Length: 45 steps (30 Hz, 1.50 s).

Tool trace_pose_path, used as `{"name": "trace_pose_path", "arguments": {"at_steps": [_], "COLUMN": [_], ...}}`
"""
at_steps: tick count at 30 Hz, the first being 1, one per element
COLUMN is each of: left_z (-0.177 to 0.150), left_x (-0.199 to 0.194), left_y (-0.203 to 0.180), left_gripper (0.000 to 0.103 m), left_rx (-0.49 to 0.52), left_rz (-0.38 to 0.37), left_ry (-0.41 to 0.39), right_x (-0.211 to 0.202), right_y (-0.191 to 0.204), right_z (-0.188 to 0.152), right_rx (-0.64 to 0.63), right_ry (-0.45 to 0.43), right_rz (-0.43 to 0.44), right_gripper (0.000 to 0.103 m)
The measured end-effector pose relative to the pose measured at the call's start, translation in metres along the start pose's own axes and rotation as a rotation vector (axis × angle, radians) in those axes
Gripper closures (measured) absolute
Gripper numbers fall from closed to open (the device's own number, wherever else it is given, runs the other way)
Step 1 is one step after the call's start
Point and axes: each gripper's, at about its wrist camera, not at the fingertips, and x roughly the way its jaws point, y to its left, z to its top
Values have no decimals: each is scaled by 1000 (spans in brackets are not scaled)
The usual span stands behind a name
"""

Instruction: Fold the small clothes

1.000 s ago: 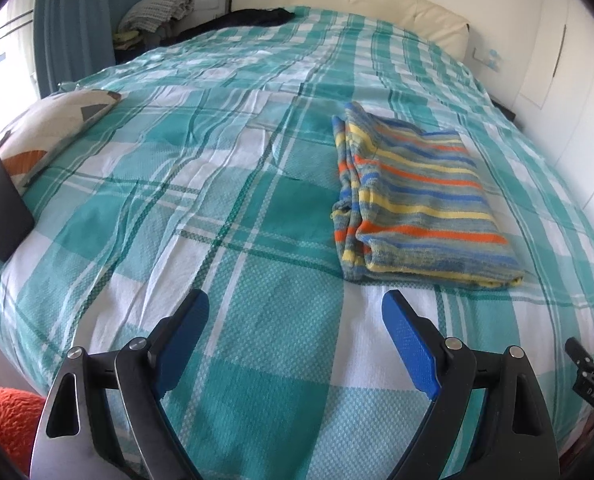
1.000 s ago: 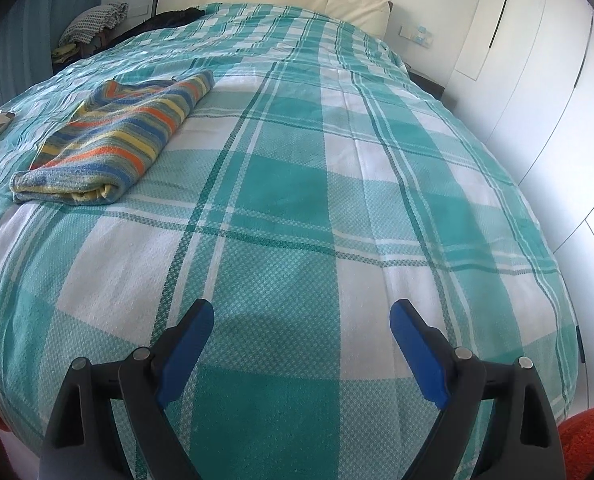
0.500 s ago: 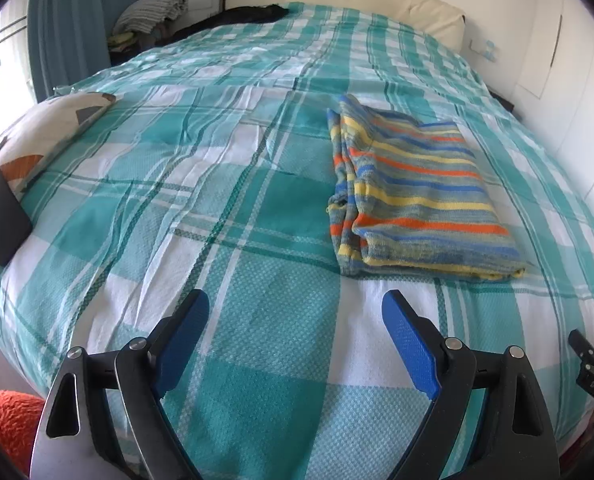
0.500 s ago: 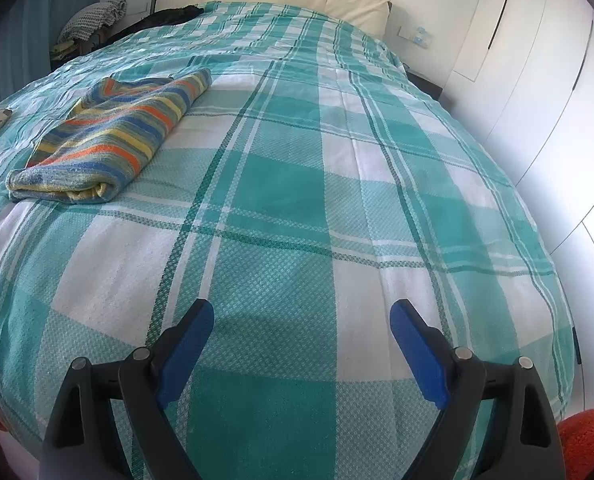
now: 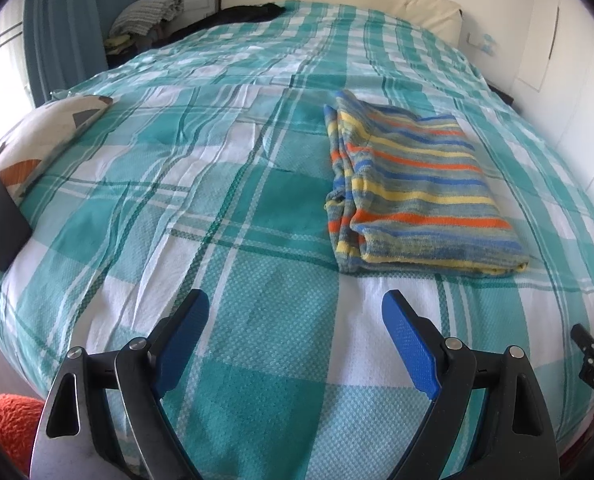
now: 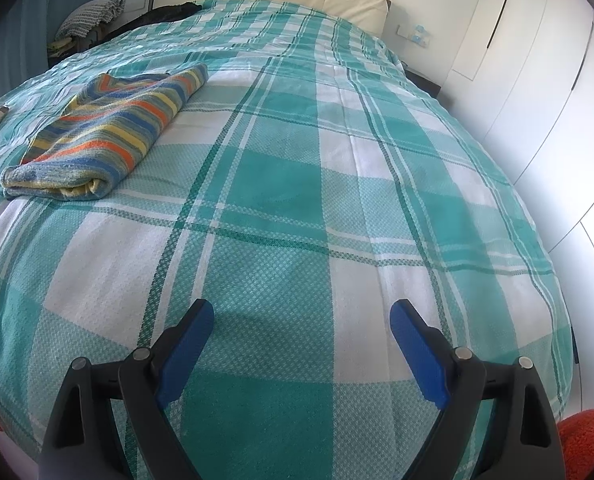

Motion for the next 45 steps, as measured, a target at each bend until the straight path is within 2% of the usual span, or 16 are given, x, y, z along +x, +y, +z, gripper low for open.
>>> {"name": "trace_pose_path", "arguments": {"at_steps": [7,12,13,15,16,20,36,38,40,43,45], "left_z": [0,0,-1,-1,-1,0,-2,3,18,51,74], "left_x": [1,2,4,5,6,7,10,14,19,38,64], "left_y": [-1,0,0,0,1,1,0,2,5,17,19], "left_gripper": [13,13,13,13,13,13,13,13,13,12,11], "left_rx": [2,3,3,4,4,5,4,2,-8,-101,-146], "left_rz": [1,3,3,5,5,6,2,-48,-113,-246,-343], "left_ry": [4,7,9,13,14,21,36,56,66,100,169], "right_x": [0,-1,-2,-3,-6,-6,2,2,2,9,19], "right_y": [0,1,3,9,10,0,-5,-6,-10,-20,-21], "right_z": [0,2,2,1,1,5,4,4,9,38,63], "right_rx": [0,13,1,-63,-78,-22,-11,-5,24,111,166], "right_ry": [-1,4,4,-3,-26,-6,18,18,14,-14,-25], "right_rz": [6,44,31,-80,-106,-64,-59,-53,-10,163,313], "right_gripper": [14,14,14,14,14,14,14,14,14,14,14]}}
